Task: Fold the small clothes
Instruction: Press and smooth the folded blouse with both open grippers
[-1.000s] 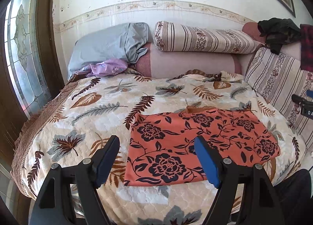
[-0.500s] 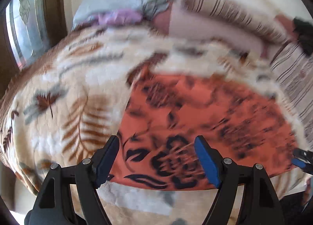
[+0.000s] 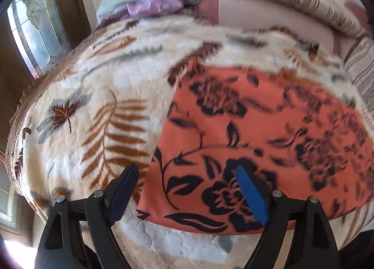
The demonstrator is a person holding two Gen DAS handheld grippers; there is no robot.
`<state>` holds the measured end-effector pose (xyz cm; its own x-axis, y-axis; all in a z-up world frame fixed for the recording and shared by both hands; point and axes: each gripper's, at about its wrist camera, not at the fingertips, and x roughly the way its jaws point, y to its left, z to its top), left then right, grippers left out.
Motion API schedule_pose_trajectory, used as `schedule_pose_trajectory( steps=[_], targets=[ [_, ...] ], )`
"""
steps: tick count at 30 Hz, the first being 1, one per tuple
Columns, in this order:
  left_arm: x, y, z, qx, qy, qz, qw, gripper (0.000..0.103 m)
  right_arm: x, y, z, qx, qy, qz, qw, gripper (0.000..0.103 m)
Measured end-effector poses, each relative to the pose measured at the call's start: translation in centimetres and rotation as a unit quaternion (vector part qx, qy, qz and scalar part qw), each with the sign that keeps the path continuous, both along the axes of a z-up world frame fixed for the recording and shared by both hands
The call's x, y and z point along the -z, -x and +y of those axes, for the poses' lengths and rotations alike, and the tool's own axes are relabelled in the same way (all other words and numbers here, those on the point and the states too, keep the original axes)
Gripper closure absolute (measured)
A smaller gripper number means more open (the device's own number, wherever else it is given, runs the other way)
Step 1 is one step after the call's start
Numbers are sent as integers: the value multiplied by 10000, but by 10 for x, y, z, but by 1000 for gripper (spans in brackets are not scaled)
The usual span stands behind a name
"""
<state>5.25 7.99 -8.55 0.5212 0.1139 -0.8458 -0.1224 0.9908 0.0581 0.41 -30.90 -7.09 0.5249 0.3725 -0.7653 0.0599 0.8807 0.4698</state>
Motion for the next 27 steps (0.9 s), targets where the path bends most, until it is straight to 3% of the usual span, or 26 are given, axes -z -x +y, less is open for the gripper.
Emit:
schedule_pose_trajectory(
  steps=[2,3,5,10,12,14,17,19,22,27],
  targets=[
    [5,2,4,-2,102,11,9999,14,28,-5,-3,205,158,631,9977,11],
    [2,4,5,-6,73,-2,10000,14,24,-2,-3,206,160,422,9988,11],
    [-4,4,2,62,-99,-47,9999,14,13,-1,0,186,287,463,9983,11],
    [-8,-3,-2,140,-178,-122,9997,14,-27,-22,14,-18,-109,-115,9999,11],
    [-6,-4,-1,119,-124,-72,9998,14,-29,-39,23,-172,-420,-142,9989,11],
    [-6,-5,1,94,-62,-68,9999,14,-19,-55,32,-267,-417,-29,9988,11],
    [-8,-6,1,115,-73,-64,9999,14,19,-71,29,-11,247,756,9968,11],
    [-11,-6,2,90,-124,-106,9998,14,15,-62,25,-40,231,465,9986,11],
    [-13,-7,2,65,-167,-138,9997,14,5,-52,25,-4,662,493,9966,11],
    [-19,-1,0,87,-201,-194,9996,14,14,-49,19,-11,842,588,9947,11]
  ],
)
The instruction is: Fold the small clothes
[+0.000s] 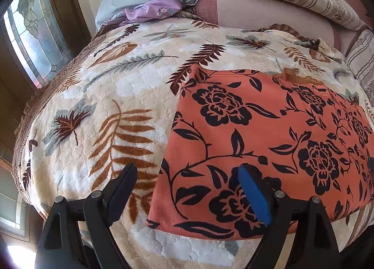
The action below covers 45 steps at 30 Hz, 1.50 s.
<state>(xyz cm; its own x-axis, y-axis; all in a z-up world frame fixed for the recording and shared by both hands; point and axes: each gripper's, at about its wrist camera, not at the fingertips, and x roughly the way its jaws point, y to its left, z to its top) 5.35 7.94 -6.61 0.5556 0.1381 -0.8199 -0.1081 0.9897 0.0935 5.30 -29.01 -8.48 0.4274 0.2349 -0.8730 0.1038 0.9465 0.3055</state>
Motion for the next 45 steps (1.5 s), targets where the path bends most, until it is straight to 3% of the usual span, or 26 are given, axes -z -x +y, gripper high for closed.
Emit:
schedule_pose_trajectory(
  steps=[11,14,16,22,26,29,34,39,45],
  targets=[
    [-21,17,1,-29,-43,-220,9997,14,-2,18,-3,61,188,67,9998,11],
    [-23,20,2,-57,-11,-260,9996,14,-11,23,1,151,659,56,9977,11],
    [-20,20,0,-38,-22,-208,9998,14,-23,28,6,156,1060,-178,9941,11],
    [-20,22,-16,72,-136,-176,9997,14,-69,45,21,252,2021,-1029,9736,11],
    [-21,23,-29,175,-206,-164,9995,14,-85,48,30,211,2493,-1303,9594,11],
    [-22,23,-37,241,-254,-153,9993,14,-90,50,31,180,2384,-1395,9609,11],
    [-23,26,-44,277,-323,-134,9990,14,-89,57,30,-81,1593,-1401,9772,11],
    [-22,29,-48,271,-410,-80,9988,14,-87,64,44,-39,1787,-1638,9702,11],
    [-25,32,-55,294,-493,-89,9983,14,-91,71,62,-139,2488,-1975,9481,11]
  ],
)
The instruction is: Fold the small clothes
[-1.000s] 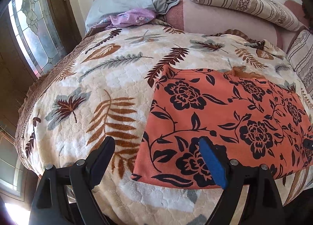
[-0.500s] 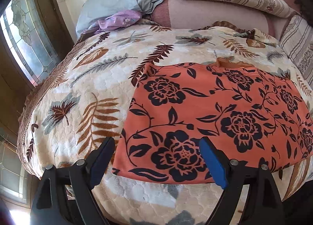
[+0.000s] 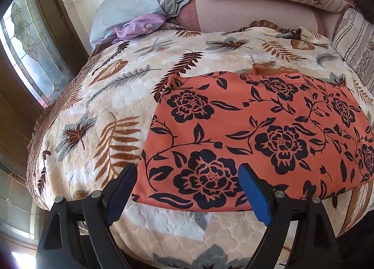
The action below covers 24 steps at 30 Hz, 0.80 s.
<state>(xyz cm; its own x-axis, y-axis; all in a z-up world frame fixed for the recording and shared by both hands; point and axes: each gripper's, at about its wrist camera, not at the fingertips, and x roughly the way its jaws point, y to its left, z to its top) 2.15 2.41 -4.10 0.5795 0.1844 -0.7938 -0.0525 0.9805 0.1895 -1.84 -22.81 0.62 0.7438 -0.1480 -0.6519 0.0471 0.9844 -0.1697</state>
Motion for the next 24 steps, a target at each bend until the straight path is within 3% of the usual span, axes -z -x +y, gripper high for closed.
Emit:
schedule_pose_trajectory(
  steps=[13,24],
  targets=[
    [-5,10,-8,110,89,-79,9999,14,-13,13,15,49,1413,-217,9897,11],
    [-10,18,7,-6,281,-166,9995,14,-21,23,30,-78,1614,-236,9866,11]
  ],
)
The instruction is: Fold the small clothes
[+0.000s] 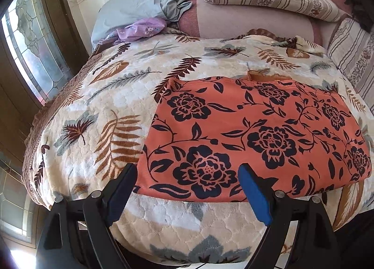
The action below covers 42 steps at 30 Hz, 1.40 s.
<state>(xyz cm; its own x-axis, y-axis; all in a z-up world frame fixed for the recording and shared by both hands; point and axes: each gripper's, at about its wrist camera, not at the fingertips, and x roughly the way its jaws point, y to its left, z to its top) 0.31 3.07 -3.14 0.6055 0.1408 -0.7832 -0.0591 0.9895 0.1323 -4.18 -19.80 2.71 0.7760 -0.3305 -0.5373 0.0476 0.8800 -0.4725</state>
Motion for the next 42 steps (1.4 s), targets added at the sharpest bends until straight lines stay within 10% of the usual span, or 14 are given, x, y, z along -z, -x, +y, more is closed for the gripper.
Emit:
schedule_pose_trajectory(
  steps=[42],
  targets=[
    [5,5,11,-123,20,40,9999,14,6,2,7,-48,-172,90,9998,11]
  ],
)
